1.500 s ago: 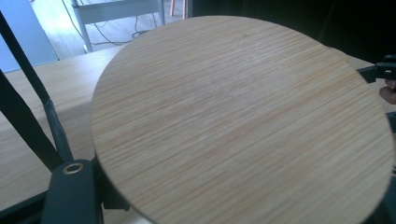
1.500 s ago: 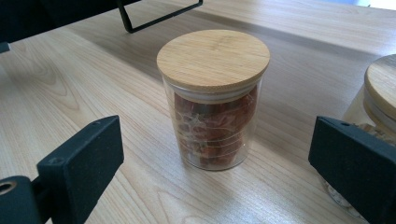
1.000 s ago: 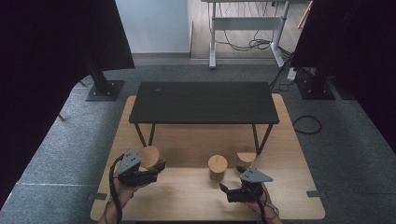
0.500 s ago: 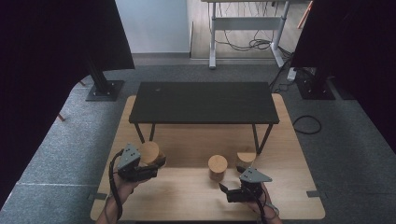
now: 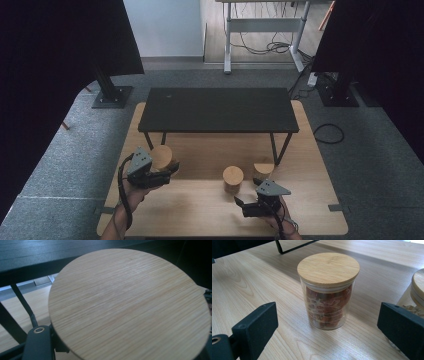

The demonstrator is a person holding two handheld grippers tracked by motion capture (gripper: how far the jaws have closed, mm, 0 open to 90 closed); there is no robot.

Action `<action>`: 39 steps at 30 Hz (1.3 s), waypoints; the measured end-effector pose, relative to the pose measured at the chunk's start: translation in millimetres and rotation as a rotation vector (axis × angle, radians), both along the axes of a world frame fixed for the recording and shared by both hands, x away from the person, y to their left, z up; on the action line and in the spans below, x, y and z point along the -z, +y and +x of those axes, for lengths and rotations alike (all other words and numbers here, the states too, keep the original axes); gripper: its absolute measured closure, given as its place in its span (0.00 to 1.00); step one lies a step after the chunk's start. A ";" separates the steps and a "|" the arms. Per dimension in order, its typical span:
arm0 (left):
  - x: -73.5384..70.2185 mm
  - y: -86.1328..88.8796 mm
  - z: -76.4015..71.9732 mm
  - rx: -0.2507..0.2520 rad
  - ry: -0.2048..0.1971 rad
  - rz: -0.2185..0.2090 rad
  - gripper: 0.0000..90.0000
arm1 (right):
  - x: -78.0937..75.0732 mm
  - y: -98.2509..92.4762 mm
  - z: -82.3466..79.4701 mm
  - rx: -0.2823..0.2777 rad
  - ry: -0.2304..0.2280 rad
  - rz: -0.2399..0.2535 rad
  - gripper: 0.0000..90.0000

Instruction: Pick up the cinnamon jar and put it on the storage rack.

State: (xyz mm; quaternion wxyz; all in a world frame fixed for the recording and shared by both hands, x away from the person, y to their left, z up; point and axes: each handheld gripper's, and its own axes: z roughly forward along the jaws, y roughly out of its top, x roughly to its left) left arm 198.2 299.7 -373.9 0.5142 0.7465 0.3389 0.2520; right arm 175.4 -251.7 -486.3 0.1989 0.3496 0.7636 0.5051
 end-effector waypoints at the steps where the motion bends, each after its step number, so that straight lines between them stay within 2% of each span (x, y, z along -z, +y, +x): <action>1: -0.9 -0.6 0.7 0.001 0.000 0.001 0.28 | 0.0 -0.1 -0.2 0.001 -0.001 0.000 0.03; 21: -19.0 -5.8 12.5 -0.003 -0.027 0.005 0.28 | -0.3 0.7 0.1 -0.010 0.004 0.009 0.03; 27: -25.7 -8.2 17.2 -0.003 -0.037 0.027 0.28 | -0.1 1.2 0.4 -0.011 0.005 0.005 0.03; 39: -33.1 -7.6 24.7 0.019 -0.041 -0.003 0.28 | -0.4 2.3 0.7 -0.019 0.011 0.000 0.03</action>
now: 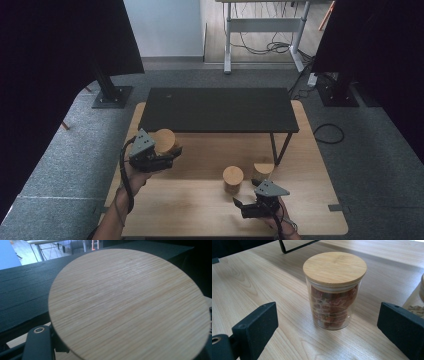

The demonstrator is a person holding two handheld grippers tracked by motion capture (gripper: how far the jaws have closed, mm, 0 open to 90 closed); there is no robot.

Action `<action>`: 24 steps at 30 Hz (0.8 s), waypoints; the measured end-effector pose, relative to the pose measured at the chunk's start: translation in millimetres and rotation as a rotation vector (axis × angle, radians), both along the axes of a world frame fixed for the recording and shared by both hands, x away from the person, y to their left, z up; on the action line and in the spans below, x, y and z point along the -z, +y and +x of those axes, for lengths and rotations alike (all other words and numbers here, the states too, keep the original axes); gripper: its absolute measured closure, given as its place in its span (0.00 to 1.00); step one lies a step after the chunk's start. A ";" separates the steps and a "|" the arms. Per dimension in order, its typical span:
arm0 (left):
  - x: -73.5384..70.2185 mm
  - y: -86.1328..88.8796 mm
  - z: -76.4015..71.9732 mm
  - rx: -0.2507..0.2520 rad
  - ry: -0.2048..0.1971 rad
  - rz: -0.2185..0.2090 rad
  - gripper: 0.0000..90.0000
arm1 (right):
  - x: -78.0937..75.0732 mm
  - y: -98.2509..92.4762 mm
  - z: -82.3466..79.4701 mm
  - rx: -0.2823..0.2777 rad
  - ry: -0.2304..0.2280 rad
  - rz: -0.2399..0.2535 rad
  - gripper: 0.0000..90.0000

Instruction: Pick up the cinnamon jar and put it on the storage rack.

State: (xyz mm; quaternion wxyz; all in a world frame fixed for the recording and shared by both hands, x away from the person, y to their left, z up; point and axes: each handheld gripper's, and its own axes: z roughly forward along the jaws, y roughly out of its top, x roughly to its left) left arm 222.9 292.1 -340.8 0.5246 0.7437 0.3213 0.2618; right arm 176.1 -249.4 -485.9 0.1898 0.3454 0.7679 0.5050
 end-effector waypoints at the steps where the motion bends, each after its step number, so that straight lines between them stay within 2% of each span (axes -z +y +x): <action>1: -1.0 -0.9 0.1 -0.002 -0.004 0.006 0.28 | 0.0 0.1 0.1 -0.001 0.000 -0.001 0.03; 7: -5.0 -4.7 3.5 -0.007 -0.007 0.017 0.28 | -0.2 -0.2 -0.2 0.001 -0.001 -0.003 0.03; 18: -11.4 -4.7 13.1 -0.010 -0.008 0.001 0.28 | -0.4 0.3 -0.4 0.000 -0.002 -0.008 0.03; 24: -16.7 -7.8 16.5 -0.014 -0.027 0.011 0.28 | -0.4 0.4 -0.3 -0.003 -0.004 -0.010 0.03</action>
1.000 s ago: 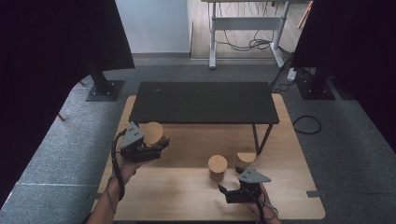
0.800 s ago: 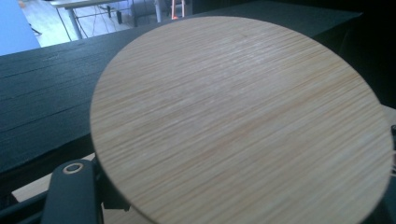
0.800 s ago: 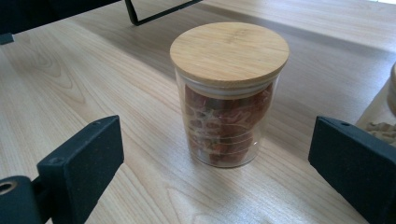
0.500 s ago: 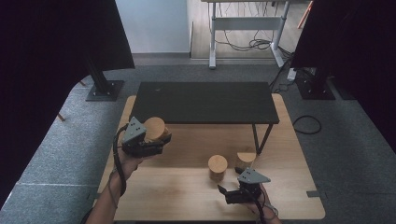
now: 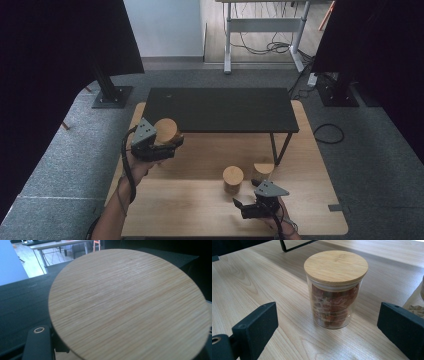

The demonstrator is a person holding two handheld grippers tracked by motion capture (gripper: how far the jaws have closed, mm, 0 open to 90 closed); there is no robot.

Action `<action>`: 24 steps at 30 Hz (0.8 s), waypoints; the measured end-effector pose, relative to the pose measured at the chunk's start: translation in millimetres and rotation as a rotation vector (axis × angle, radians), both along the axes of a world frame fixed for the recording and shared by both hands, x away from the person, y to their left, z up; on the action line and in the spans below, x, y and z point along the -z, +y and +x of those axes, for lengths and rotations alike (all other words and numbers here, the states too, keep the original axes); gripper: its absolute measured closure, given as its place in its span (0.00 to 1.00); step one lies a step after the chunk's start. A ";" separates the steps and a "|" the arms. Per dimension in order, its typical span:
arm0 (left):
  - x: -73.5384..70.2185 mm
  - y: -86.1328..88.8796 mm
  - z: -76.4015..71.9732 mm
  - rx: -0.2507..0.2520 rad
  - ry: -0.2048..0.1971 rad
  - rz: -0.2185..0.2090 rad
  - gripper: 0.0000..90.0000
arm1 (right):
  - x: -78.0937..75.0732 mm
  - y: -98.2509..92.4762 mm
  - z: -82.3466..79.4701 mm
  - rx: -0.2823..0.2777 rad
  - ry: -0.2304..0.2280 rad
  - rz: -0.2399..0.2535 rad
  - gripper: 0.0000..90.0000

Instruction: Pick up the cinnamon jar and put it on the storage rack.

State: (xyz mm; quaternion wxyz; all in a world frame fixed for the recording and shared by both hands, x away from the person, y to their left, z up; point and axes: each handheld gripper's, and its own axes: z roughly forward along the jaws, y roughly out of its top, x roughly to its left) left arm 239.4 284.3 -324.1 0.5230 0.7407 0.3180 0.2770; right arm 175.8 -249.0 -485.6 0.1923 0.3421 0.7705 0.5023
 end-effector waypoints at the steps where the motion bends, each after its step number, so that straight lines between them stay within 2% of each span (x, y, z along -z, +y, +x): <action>1: -0.9 -0.5 0.4 0.000 -0.001 0.000 0.28 | 0.0 0.1 0.0 0.000 0.000 -0.001 0.03; 20: -12.5 -5.4 9.2 -0.001 -0.003 0.014 0.28 | -0.8 -1.5 -0.8 -0.005 -0.005 0.001 0.03; 24: -13.9 -7.7 9.9 -0.010 -0.009 0.028 0.28 | -0.8 -1.1 -0.9 -0.007 -0.005 0.000 0.03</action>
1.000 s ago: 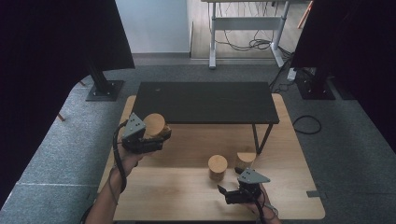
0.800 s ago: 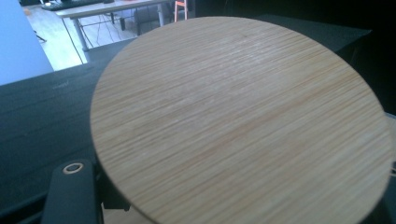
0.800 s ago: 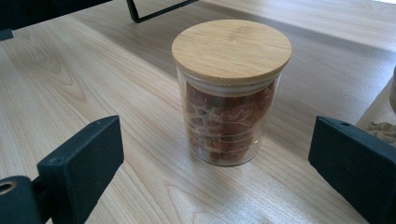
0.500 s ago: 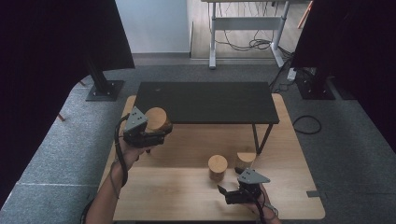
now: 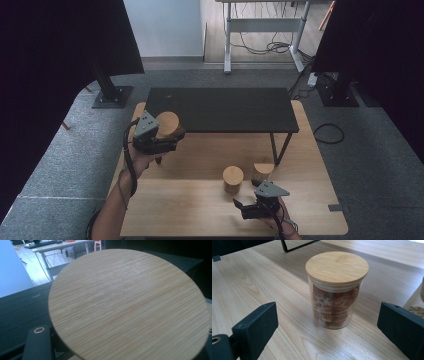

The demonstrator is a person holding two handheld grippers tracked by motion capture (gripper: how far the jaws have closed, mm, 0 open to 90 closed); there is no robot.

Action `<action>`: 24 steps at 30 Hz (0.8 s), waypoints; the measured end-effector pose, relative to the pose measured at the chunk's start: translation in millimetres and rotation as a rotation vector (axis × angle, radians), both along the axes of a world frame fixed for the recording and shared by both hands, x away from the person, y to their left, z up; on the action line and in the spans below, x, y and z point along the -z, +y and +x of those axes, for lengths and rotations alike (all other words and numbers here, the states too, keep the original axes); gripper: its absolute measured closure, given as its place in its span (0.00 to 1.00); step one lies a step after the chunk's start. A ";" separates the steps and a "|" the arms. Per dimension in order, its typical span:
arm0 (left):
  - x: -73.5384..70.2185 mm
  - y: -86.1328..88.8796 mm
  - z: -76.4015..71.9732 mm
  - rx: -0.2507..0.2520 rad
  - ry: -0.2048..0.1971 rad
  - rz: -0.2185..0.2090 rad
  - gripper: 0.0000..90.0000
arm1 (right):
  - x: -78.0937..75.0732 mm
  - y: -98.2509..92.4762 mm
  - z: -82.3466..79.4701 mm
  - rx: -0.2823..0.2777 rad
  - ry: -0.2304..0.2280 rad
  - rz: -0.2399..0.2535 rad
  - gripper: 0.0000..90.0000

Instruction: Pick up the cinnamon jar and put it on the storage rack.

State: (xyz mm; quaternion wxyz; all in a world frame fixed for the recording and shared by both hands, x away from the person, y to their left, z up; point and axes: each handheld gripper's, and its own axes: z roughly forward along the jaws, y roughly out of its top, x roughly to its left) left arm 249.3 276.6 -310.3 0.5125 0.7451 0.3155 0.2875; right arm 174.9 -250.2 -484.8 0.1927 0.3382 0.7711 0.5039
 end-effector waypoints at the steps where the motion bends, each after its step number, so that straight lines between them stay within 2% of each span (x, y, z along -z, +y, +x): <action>1: -0.4 0.1 0.8 -0.001 0.002 -0.001 0.28 | 0.0 0.1 0.0 0.000 0.000 -0.001 0.03; 10: -2.6 3.1 7.4 0.008 -0.001 -0.017 0.28 | 0.1 -0.4 0.3 0.000 0.001 0.001 0.03; 24: -12.0 0.4 14.4 -0.001 -0.008 -0.012 0.28 | 0.1 1.8 -0.1 -0.008 0.000 -0.006 0.03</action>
